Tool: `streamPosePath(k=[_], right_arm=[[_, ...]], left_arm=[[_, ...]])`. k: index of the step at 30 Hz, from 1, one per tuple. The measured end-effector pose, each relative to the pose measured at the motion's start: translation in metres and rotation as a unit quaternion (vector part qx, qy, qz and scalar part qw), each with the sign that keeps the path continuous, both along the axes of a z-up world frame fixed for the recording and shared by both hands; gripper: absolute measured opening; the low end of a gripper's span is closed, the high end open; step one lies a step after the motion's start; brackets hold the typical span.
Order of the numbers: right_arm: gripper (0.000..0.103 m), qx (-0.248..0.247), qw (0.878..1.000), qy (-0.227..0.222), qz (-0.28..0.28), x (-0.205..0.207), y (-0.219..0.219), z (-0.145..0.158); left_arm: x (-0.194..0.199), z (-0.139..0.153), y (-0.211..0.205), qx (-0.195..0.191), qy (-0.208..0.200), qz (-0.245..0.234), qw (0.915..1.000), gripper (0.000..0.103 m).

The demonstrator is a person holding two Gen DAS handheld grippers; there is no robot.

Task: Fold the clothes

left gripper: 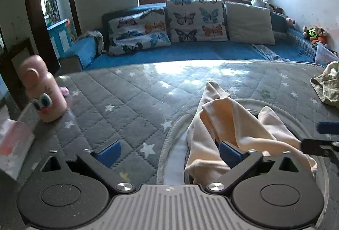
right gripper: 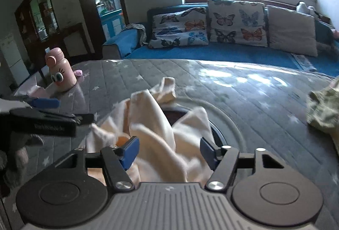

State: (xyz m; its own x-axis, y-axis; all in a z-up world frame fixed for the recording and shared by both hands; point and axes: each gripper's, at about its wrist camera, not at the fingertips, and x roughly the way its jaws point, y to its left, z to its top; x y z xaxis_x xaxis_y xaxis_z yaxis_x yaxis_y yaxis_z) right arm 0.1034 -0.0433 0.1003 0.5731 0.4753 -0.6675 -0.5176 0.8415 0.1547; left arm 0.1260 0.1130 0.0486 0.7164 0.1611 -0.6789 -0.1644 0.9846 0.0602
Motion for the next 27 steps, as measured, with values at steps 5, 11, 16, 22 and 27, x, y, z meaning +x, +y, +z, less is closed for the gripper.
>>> streamPosePath(k=[5, 11, 16, 22, 27], right_arm=[[0.054, 0.008, 1.000, 0.013, 0.020, 0.030, 0.029, -0.016], [0.037, 0.042, 0.997, 0.051, 0.031, 0.063, 0.052, -0.039], [0.006, 0.041, 0.997, 0.055, 0.034, 0.064, 0.054, -0.049], [0.004, 0.045, 0.999, 0.017, 0.016, 0.044, 0.027, -0.026], [0.004, 0.052, 0.998, -0.022, -0.022, 0.022, -0.015, 0.002]], left_arm=[[0.020, -0.014, 0.007, -0.014, 0.018, -0.010, 0.9997, 0.090], [0.037, -0.023, 0.014, -0.029, 0.029, -0.020, 0.9990, 0.090], [0.047, -0.029, 0.014, -0.032, 0.036, -0.036, 0.9982, 0.079], [0.039, -0.029, 0.010, -0.043, 0.032, -0.049, 0.9973, 0.014], [0.023, -0.021, 0.011, -0.052, 0.016, -0.050, 0.9973, 0.004]])
